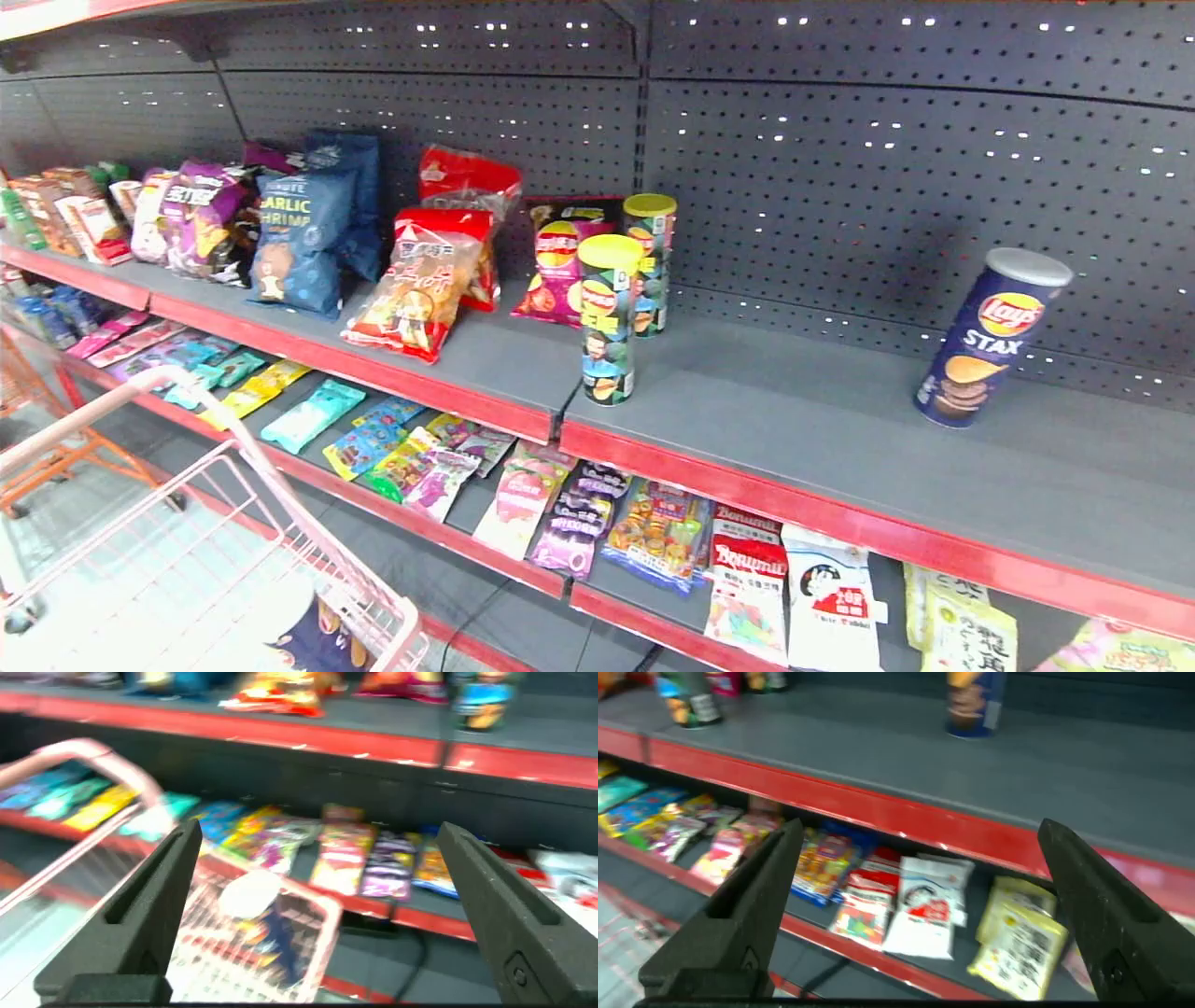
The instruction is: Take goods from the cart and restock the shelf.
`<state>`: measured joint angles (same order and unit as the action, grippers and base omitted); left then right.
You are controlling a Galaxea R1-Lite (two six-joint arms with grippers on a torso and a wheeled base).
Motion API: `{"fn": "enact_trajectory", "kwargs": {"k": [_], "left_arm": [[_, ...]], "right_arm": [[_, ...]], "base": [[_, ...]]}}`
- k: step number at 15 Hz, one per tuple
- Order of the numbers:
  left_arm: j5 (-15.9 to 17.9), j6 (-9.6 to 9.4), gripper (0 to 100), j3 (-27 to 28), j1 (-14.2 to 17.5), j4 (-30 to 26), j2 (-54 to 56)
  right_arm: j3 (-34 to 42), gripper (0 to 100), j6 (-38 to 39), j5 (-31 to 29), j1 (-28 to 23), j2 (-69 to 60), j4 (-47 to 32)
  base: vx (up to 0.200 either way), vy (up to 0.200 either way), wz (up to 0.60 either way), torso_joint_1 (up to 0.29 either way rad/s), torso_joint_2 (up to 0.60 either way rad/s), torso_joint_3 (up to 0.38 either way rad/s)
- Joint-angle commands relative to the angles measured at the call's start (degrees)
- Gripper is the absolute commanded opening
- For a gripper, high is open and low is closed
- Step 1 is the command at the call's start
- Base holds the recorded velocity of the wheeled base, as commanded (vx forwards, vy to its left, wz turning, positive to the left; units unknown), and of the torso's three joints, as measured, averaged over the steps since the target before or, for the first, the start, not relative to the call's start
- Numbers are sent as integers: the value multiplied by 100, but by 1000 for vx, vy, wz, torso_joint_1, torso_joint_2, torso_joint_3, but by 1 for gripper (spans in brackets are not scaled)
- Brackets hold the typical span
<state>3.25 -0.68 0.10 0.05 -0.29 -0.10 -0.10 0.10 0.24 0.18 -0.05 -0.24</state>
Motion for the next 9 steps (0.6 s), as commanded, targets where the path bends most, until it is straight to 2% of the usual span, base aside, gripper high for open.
{"fn": "enact_trajectory", "kwargs": {"k": [1, 3, 9], "left_arm": [[0, -2, 100, -1, 4, 3, 1], [0, -2, 100, -1, 4, 3, 1], [0, -2, 100, -1, 4, 3, 1]], "right_arm": [[1, 100, -1, 2, 8, 5, -2], [10, 100, -1, 2, -1, 5, -2], [10, 100, 8, 2, -1, 5, -2]], "base": [[0, 0, 600, 2, 2, 7], [0, 0, 600, 0, 2, 7], [0, 0, 0, 0, 0, 0]]}}
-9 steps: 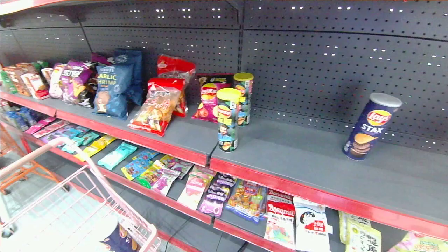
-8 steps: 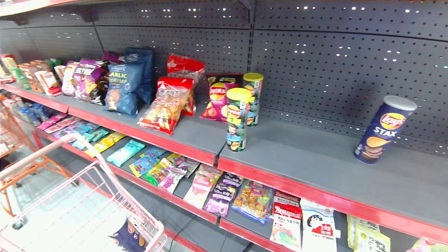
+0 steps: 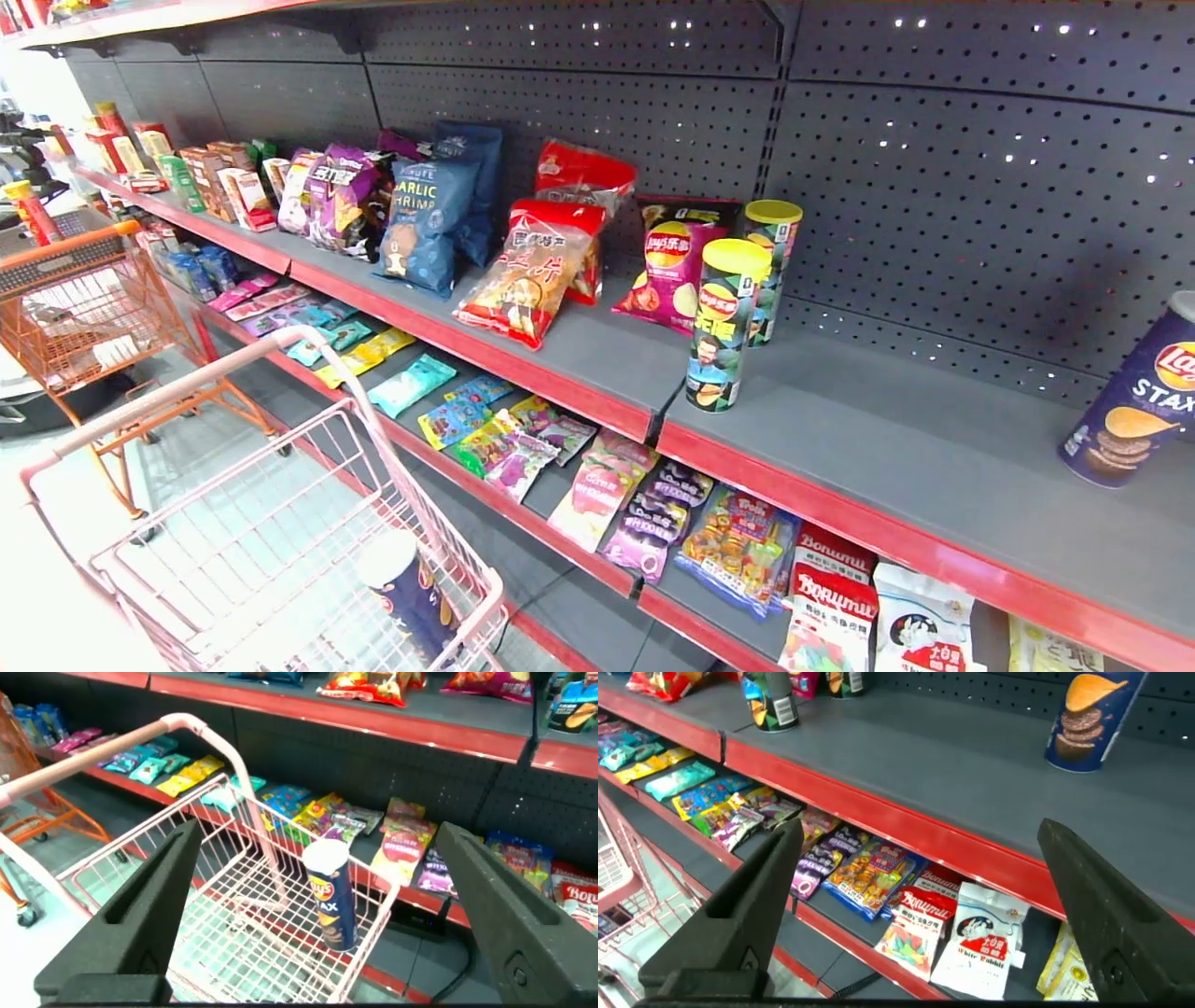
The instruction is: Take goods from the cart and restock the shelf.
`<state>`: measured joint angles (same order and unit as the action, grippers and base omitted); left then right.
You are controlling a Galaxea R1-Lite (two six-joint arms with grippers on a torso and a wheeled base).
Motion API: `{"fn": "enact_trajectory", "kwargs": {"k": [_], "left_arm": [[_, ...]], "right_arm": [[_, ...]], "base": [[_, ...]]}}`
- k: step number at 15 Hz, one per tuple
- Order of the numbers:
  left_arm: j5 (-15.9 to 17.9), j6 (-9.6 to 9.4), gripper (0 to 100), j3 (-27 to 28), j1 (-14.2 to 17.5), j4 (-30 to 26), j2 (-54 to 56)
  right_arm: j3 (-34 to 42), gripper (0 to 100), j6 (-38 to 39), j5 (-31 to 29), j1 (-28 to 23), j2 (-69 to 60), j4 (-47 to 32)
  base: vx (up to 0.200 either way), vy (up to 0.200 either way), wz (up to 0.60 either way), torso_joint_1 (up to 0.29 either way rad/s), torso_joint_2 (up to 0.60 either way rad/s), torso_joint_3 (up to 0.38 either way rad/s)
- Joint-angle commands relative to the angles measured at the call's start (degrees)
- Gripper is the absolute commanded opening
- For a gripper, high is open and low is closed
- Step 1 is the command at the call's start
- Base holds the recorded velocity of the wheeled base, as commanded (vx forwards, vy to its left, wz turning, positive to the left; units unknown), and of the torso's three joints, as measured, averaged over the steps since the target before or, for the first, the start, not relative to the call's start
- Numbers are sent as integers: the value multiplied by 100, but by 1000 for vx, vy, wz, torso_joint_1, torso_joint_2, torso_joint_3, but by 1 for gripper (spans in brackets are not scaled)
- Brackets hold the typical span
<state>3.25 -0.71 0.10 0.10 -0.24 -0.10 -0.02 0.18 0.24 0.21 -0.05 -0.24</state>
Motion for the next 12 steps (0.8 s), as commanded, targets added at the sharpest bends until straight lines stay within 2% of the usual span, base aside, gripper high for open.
{"fn": "enact_trajectory", "kwargs": {"k": [1, 12], "left_arm": [[0, 0, 100, -1, -1, -2, 1], [0, 9, 100, -1, -1, -2, 1]], "right_arm": [[2, 100, 8, 2, -3, 5, -2], [2, 100, 8, 2, 6, 5, -2]], "base": [[0, 0, 0, -119, 276, 159], [0, 0, 0, -143, 343, 193]]}}
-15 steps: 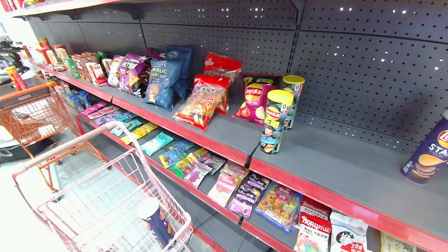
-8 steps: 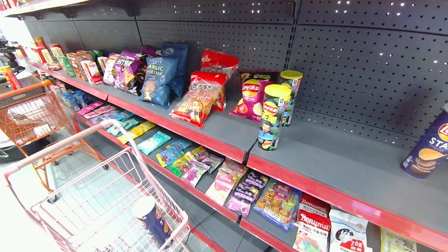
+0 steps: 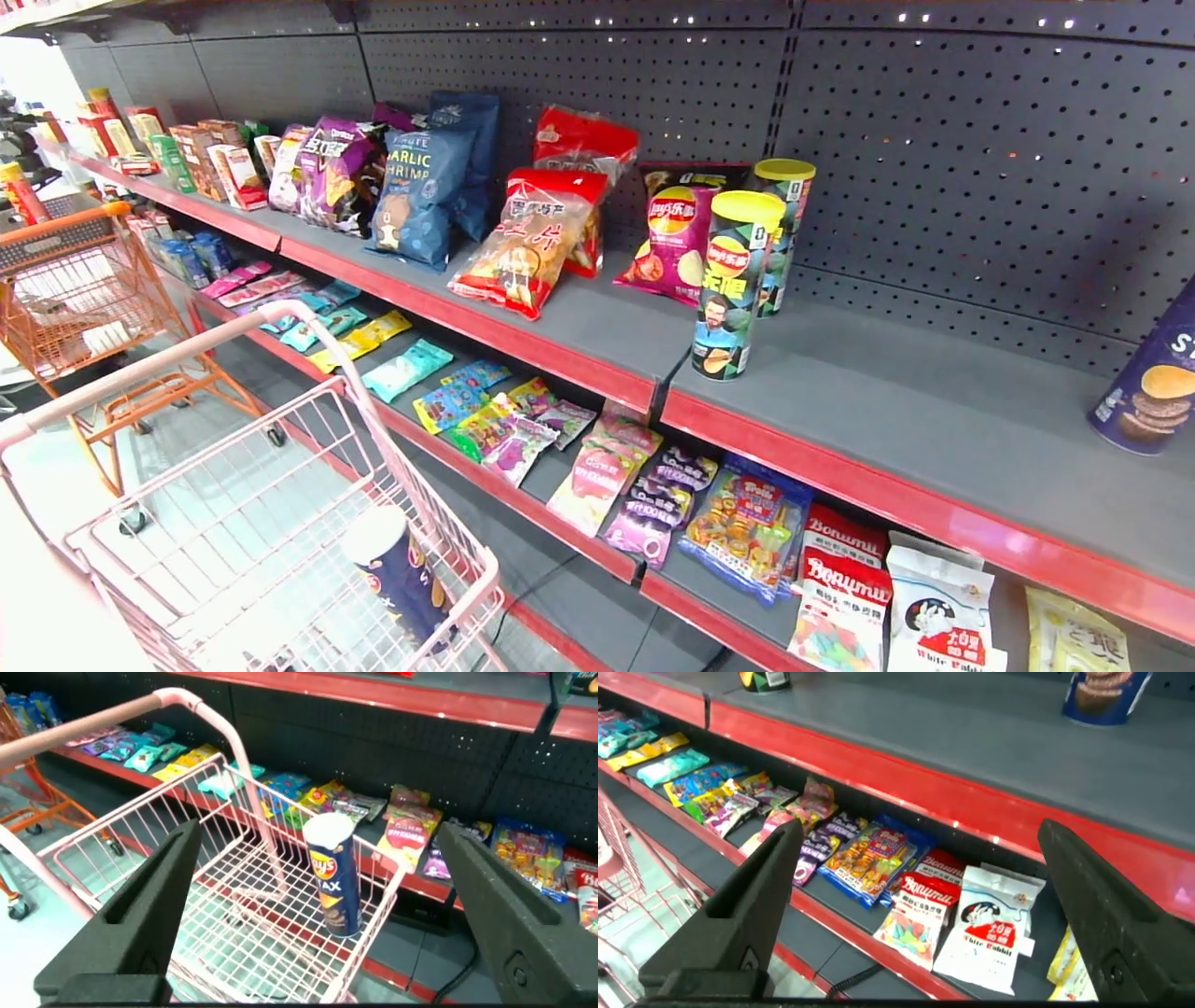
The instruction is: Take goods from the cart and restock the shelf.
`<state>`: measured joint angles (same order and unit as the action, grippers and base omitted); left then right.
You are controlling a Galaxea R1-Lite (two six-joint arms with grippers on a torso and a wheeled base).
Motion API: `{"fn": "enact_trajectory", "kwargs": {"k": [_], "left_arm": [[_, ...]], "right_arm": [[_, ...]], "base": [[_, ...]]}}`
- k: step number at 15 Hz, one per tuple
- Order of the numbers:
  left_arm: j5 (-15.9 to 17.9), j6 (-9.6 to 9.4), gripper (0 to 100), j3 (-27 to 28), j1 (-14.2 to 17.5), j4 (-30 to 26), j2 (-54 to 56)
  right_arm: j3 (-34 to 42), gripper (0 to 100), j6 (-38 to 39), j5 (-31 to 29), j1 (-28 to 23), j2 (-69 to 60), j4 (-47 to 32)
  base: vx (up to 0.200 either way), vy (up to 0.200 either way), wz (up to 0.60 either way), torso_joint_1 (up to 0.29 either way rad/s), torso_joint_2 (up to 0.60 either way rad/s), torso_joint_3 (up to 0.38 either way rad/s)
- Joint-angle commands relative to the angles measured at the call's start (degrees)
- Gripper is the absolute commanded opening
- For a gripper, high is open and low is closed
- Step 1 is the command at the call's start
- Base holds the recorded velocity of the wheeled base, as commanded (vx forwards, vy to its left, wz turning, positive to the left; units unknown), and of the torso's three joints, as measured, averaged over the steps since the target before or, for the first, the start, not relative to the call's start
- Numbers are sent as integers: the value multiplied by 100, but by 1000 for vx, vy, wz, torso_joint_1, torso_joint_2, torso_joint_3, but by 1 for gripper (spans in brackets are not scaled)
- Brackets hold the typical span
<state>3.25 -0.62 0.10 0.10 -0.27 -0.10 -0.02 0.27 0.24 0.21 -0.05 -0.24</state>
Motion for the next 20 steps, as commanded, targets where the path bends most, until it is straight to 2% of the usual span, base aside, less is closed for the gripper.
{"fn": "enact_trajectory", "kwargs": {"k": [1, 15, 16, 17, 18, 19, 20], "left_arm": [[0, 1, 100, -1, -1, 0, 1], [17, -8, 100, 8, -1, 0, -34], [35, -254, 100, 8, -1, 36, 1], [149, -483, 100, 359, -54, 123, -175], [149, -483, 100, 359, -54, 123, -175], [-141, 976, 100, 2706, -300, 431, -2688], [-950, 1556, 100, 3708, -124, 457, -3910]], "right_arm": [[2, 100, 0, 2, 6, 5, -2], [2, 100, 0, 11, 6, 5, -2], [2, 100, 0, 11, -3, 5, -2], [2, 100, 0, 11, 6, 5, -2], [2, 100, 0, 11, 6, 5, -2], [2, 100, 0, 11, -3, 5, -2], [2, 100, 0, 11, 6, 5, -2]], "base": [[0, 0, 0, -134, 364, 203], [0, 0, 0, -167, 430, 262], [0, 0, 0, -41, 115, 85], [0, 0, 0, -32, 61, 56], [0, 0, 0, 0, 0, 0], [0, 0, 0, 0, 0, 0], [0, 0, 0, 0, 0, 0]]}}
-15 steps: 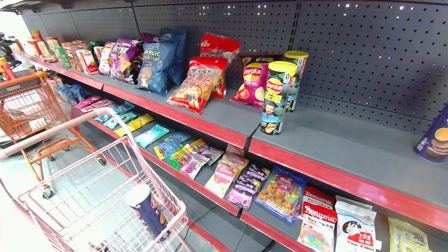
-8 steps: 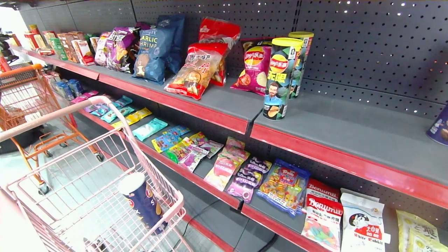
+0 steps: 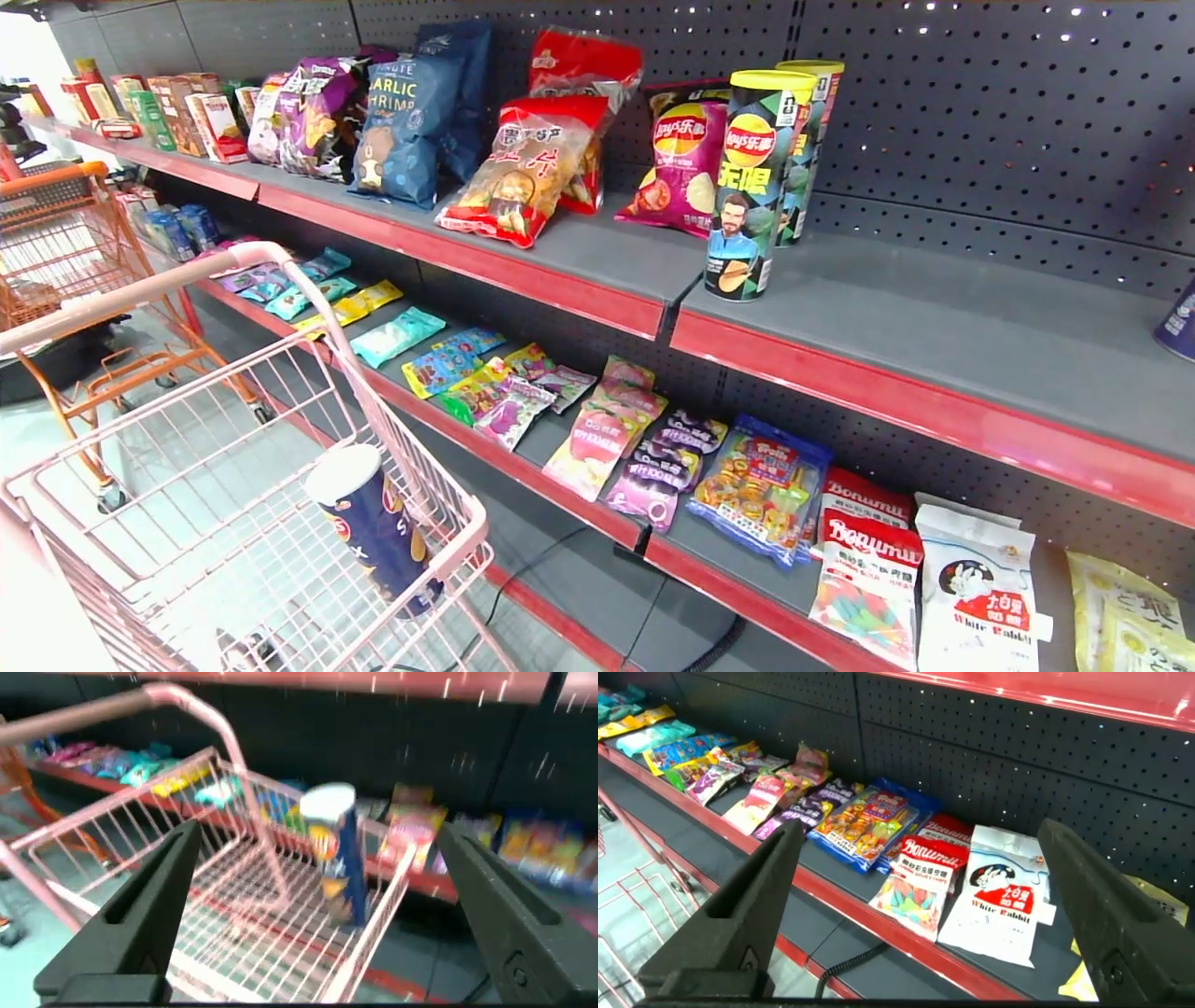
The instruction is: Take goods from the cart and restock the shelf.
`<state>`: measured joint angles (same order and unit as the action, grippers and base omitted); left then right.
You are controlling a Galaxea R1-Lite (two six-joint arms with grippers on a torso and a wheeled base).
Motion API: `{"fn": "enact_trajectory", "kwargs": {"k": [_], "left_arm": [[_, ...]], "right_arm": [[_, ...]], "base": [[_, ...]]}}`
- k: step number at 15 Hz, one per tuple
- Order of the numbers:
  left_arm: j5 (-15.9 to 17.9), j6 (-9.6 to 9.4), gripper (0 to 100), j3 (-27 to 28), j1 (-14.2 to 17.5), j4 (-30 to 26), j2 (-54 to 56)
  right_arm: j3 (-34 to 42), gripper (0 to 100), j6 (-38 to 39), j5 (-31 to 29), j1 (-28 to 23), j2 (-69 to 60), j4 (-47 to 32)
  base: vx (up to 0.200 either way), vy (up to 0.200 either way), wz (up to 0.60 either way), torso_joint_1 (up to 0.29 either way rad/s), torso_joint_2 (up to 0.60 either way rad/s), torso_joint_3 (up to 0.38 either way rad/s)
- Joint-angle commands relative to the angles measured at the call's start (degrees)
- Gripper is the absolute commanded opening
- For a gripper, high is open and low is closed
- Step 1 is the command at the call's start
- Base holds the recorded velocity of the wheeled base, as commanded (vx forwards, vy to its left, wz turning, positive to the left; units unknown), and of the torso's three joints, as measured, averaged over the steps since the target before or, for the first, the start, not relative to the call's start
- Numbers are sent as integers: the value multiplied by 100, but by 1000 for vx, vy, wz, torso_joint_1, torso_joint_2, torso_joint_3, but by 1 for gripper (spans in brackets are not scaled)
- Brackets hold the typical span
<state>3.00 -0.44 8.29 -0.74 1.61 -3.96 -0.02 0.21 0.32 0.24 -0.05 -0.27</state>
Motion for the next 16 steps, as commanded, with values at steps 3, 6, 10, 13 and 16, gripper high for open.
{"fn": "enact_trajectory", "kwargs": {"k": [3, 6, 10, 13, 16], "left_arm": [[-1434, 1775, 100, 1465, 364, 1105, -4789], [-520, 1441, 100, -354, 197, 3979, -6591], [-45, 852, 100, -618, 118, 5086, -8138], [790, 149, 100, -776, 92, 5069, -8437], [825, 79, 100, -627, 92, 5288, -9034]], "right_arm": [[2, 100, 6, 3, 2, 5, 0], [2, 100, 6, 3, -7, 5, 0], [2, 100, 6, 12, 2, 5, 0], [2, 100, -3, 12, -7, 5, 0], [2, 100, 6, 12, -7, 5, 0]], "base": [[0, 0, 0, 0, 0, 0], [0, 0, 0, 0, 0, 0], [0, 0, 0, 0, 0, 0], [0, 0, 0, 0, 0, 0], [0, 0, 0, 0, 0, 0]]}}
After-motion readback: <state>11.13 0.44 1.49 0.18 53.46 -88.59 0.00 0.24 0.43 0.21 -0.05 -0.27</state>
